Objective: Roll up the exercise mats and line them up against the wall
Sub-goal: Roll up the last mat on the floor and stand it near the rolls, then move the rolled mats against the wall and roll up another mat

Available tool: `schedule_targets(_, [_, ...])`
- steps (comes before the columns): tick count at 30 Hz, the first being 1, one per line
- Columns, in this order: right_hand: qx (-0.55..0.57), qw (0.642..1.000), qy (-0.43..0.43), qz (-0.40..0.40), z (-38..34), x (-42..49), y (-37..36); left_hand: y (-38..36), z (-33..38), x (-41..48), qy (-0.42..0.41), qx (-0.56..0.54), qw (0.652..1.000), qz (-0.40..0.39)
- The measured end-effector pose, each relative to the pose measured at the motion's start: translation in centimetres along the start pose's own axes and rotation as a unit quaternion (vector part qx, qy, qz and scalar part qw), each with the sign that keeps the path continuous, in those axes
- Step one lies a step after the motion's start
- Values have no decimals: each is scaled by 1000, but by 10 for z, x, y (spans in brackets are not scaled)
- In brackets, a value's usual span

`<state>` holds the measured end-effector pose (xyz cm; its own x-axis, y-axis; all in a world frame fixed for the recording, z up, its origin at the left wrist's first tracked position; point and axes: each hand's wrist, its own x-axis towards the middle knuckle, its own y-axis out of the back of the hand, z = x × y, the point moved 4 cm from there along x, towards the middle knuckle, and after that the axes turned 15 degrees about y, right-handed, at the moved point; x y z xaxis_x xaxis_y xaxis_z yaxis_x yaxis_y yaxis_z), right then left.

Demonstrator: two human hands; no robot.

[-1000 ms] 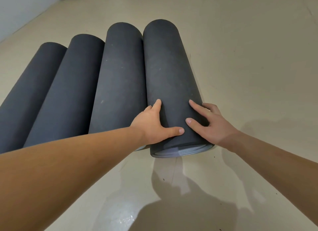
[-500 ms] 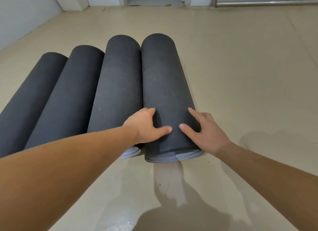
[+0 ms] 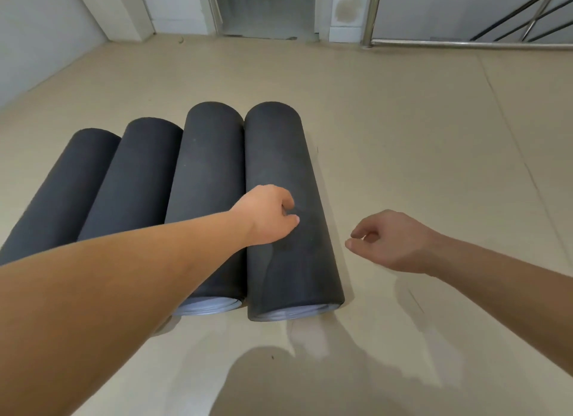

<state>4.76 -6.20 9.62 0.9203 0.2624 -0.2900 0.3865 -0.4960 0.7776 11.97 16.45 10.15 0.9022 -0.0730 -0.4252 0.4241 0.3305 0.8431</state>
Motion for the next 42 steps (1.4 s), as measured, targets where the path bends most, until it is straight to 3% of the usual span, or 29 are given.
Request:
schedule_targets(4, [66, 997, -7, 29, -55, -18, 91, 59, 43, -50, -16, -23, 998, -58])
schedule_targets(8, [103, 994, -11, 16, -128, -37, 186, 155, 62, -115, 29, -92, 992, -84])
schedule_targets(14, [174, 984, -24, 3, -253, -72, 329, 297, 62, -219, 186, -186, 962, -69])
schedule_targets(19, [163, 984, 29, -67, -354, -96, 434, 410, 99, -296, 280, -217, 935, -27])
schedule_targets(30, [162, 975, 117, -94, -322, -95, 609, 487, 259, -292, 282, -354, 891, 41])
schedule_targets(35, [164, 969, 140, -118, -325, -23, 632, 507, 261, -256, 313, -353, 880, 47])
schedule_targets(42, [154, 966, 137, -159, -332, 90, 669, 545, 243, -162, 378, -400, 833, 65])
